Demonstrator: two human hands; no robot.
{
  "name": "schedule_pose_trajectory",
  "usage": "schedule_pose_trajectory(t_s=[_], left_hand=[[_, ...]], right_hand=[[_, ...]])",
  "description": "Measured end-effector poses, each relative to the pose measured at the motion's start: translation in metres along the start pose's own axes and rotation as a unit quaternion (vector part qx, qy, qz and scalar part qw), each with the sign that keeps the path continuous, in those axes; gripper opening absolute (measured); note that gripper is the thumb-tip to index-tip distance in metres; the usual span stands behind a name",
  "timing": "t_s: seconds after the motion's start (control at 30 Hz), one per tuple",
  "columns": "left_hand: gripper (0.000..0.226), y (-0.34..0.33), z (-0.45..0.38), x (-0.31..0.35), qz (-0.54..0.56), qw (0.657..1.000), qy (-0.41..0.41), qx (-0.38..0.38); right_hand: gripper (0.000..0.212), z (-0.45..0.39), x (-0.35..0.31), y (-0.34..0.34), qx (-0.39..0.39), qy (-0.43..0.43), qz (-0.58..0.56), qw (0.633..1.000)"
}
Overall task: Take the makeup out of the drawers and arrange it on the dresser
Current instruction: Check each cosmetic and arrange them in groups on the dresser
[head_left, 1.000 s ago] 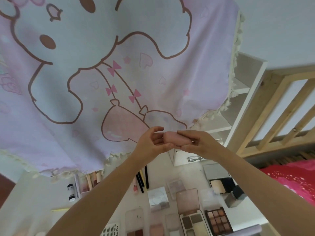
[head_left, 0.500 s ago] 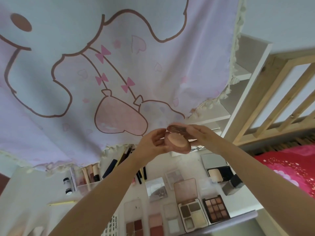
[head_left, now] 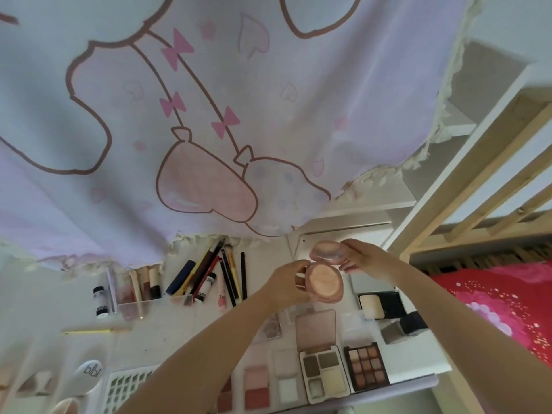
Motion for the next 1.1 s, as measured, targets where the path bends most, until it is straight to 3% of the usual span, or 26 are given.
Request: schedule_pose_trajectory(t_s=[0.2, 0.4, 0.6, 0.73, 0.97, 1.1], left_hand=[[0.056, -0.015, -0.03, -0.016, -0.187, 0.982, -0.024, -0.028], [0.061, -0.025, -0.05, -0.023, -0.211, 0.973, 0.049, -0.081], [0.033, -0.037, -0.059, -0.031, -0.267, 0.949, 0.117, -0.117], [0.026, -0.035, -0.058, -0.029, -0.285, 0.941, 0.133, -0.125], [0.041, 0.013, -0.041, -0.041, -0.368, 0.92, 0.108, -0.085], [0.039, 0.039, -0.019, -0.046, -0.41, 0.905, 0.106, -0.042]], right_hand=[[0.029, -0.011, 0.02, -0.002, 0.011, -0.026, 0.209, 0.977], [0.031, -0.024, 0.037, -0.013, 0.005, -0.028, 0.262, 0.965], [0.035, -0.034, 0.054, -0.019, -0.018, -0.047, 0.251, 0.967], [0.028, -0.042, 0.059, -0.02, -0.052, -0.044, 0.297, 0.952], [0.035, -0.041, 0.045, -0.023, -0.072, -0.036, 0.401, 0.912], [0.031, -0.029, 0.026, -0.021, 0.049, -0.058, 0.517, 0.853]])
Point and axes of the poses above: each hand's wrist, its own z-axis away from the middle knuckle, its own y-axis out of the back of the hand, x = y × z, the point moved 3 cm from there along -z, towards the middle knuckle, and after that the axes turned 13 degrees about z, right-handed, at the moved point
